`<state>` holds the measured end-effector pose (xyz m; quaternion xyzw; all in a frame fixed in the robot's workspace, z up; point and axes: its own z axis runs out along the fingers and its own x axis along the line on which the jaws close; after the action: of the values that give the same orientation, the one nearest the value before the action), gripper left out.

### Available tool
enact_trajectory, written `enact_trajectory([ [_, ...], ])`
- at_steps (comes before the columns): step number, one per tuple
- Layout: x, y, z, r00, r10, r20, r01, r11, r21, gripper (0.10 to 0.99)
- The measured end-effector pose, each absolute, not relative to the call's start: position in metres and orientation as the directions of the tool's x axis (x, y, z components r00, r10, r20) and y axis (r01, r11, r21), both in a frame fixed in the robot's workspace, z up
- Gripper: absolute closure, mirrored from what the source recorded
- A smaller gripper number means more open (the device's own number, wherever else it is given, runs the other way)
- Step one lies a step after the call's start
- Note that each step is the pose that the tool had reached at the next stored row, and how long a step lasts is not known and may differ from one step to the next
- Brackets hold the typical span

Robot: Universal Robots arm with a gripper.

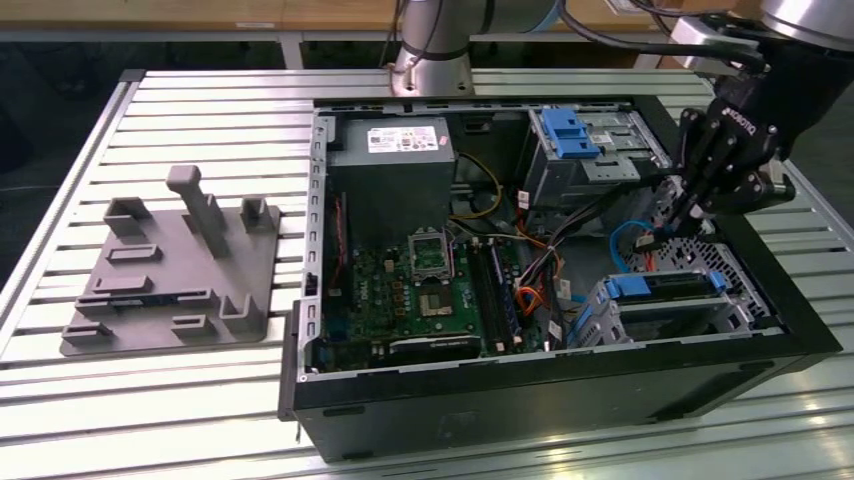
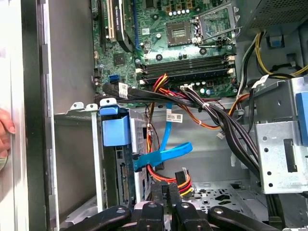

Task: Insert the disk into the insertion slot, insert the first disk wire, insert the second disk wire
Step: 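Insert the first disk wire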

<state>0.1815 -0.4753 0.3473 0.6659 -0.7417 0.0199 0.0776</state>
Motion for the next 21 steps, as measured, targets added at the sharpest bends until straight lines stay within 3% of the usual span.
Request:
enact_trajectory([
  [13, 0.181, -0.497, 0.353, -0.101, -0.991, 0.088, -0.991, 0.108, 0.080, 0.922],
  [21, 0.181, -0.509, 0.353, -0.100, -0.995, -0.004, -0.991, 0.099, 0.088, 0.922],
])
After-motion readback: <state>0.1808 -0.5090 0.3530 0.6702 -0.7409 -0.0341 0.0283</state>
